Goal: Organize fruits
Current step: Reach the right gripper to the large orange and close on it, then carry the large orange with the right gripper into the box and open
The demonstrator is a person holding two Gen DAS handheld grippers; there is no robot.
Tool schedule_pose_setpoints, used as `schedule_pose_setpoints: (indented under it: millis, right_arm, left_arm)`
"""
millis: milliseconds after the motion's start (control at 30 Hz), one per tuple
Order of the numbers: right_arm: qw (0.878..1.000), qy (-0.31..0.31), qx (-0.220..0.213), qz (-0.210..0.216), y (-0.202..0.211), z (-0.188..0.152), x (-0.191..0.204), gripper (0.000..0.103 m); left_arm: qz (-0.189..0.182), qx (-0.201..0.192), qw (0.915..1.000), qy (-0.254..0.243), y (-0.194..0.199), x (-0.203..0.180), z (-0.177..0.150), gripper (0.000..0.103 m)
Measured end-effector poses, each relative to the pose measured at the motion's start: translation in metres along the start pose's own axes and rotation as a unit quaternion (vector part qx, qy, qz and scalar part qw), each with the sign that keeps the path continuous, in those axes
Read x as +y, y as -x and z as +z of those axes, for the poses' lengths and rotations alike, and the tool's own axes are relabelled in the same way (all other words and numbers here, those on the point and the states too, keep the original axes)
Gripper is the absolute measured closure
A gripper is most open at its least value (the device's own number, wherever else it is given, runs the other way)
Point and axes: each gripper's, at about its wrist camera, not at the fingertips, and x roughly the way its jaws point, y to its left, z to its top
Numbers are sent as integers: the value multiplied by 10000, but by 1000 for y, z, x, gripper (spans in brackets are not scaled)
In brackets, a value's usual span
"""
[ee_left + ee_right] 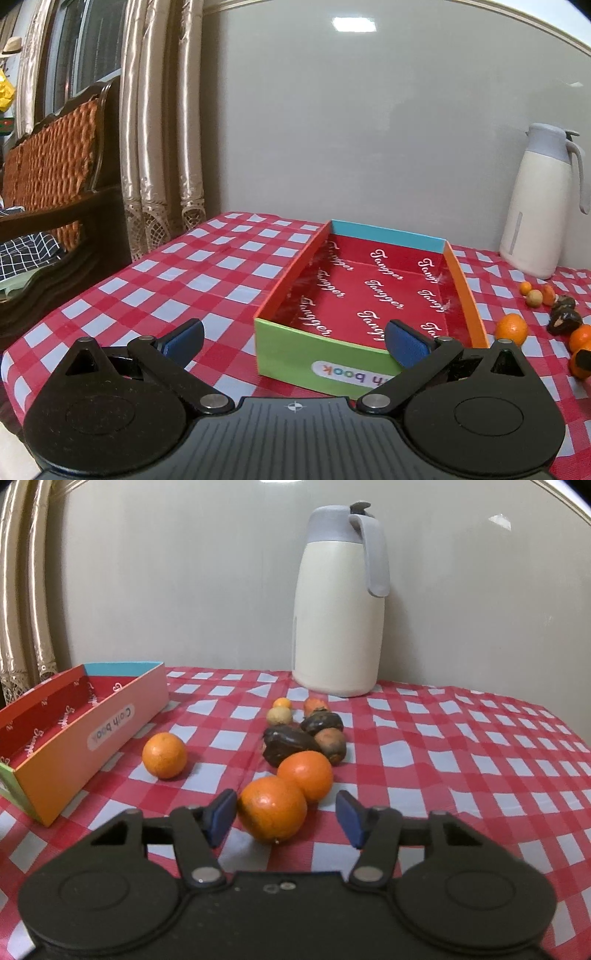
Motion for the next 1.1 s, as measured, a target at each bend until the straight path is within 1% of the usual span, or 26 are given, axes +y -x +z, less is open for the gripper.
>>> schedule_pose_setpoints:
  millis: [33, 100, 133, 167, 267, 400, 567, 767, 933, 1100]
  right_arm:
    - [10000, -11, 30, 16, -1, 0, 0, 46]
    - [9998, -86, 126, 95, -4, 1, -1, 52]
    - [9996, -122, 189, 147, -6, 1, -2, 62]
    - [9993, -154, 255, 205, -7, 1, -2, 62]
    - [9995, -119, 231, 200, -7, 2, 4, 63]
    - [9996, -22, 27, 277, 0, 4, 12, 63]
    - [9987, -1, -72, 514, 5, 10, 29, 63]
    - [9949, 75, -263, 969, 10, 26, 70, 63]
    - [9894, 154, -403, 1384, 13, 37, 109, 63]
    - [9847, 395, -475, 1628, 11, 45, 144, 63]
  left_arm:
    - [8, 6, 10000, 11, 0, 2, 0, 0]
    - [20, 5, 10000, 37, 0, 5, 0, 0]
    - [30, 11, 10000, 45, -1, 6, 0, 0]
    - [41, 18, 10000, 50, -1, 7, 0, 0]
    - [64, 19, 10000, 71, -2, 11, 0, 0]
    - [76, 16, 9999, 71, -1, 15, 0, 0]
    - [176, 30, 9998, 94, -1, 27, -2, 0]
    - [338, 44, 9992, 197, -3, 45, -3, 0]
    - [365, 48, 9989, 295, -4, 55, -2, 0]
    - [352, 37, 9988, 326, -4, 58, -2, 0]
